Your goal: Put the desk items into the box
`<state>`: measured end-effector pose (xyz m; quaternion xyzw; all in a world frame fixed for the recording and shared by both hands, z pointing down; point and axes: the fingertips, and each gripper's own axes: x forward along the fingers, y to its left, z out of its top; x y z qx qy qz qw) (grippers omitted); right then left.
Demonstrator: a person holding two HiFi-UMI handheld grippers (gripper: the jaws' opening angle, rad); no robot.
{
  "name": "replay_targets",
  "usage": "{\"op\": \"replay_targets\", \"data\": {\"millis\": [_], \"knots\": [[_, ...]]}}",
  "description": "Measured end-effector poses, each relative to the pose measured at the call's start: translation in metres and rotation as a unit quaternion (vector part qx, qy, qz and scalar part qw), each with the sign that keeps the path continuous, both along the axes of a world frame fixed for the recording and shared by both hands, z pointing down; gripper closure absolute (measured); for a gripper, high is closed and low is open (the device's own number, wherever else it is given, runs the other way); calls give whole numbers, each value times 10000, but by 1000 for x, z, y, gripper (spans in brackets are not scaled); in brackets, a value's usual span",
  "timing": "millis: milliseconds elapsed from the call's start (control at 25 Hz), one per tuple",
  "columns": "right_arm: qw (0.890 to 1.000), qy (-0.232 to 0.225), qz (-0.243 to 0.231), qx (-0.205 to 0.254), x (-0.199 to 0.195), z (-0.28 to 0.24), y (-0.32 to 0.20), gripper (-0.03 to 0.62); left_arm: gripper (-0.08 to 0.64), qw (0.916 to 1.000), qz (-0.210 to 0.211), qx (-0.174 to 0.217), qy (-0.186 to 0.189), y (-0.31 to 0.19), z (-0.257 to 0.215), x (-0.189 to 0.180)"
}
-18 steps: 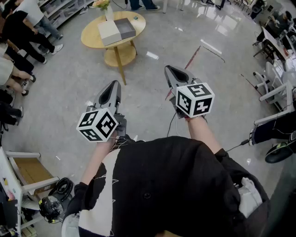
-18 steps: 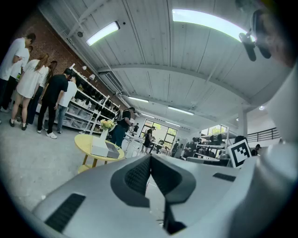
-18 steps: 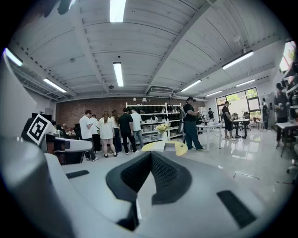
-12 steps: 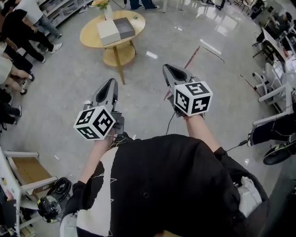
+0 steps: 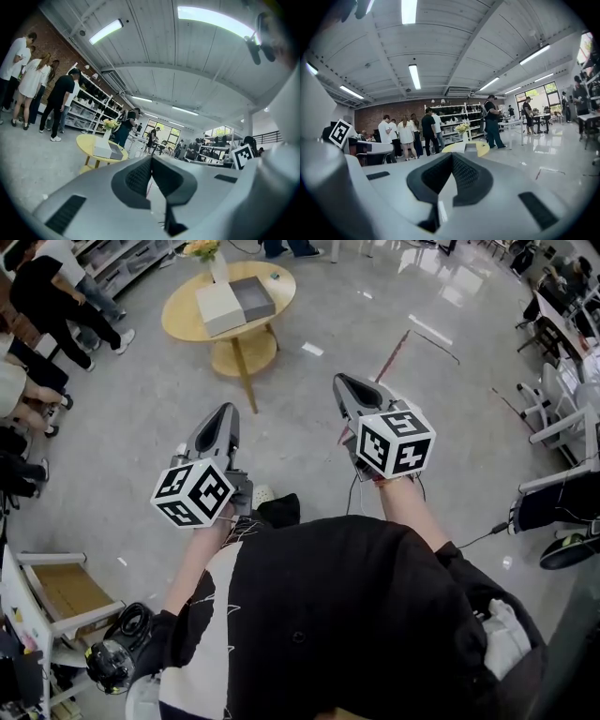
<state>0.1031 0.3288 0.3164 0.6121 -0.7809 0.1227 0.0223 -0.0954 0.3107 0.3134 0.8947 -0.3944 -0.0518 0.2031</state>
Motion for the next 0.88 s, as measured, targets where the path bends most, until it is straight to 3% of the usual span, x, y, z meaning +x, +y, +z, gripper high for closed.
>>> {"op": "replay_targets", "data": {"millis": [280,880], "knots": [[9997,-8,20,-230,1,21,-28,588,551,9993,187,-287,129,-31,20,7],[9985,-209,410,-297,17,18,-149,588,551,9981,547,-267,32,-162,7,19]]}}
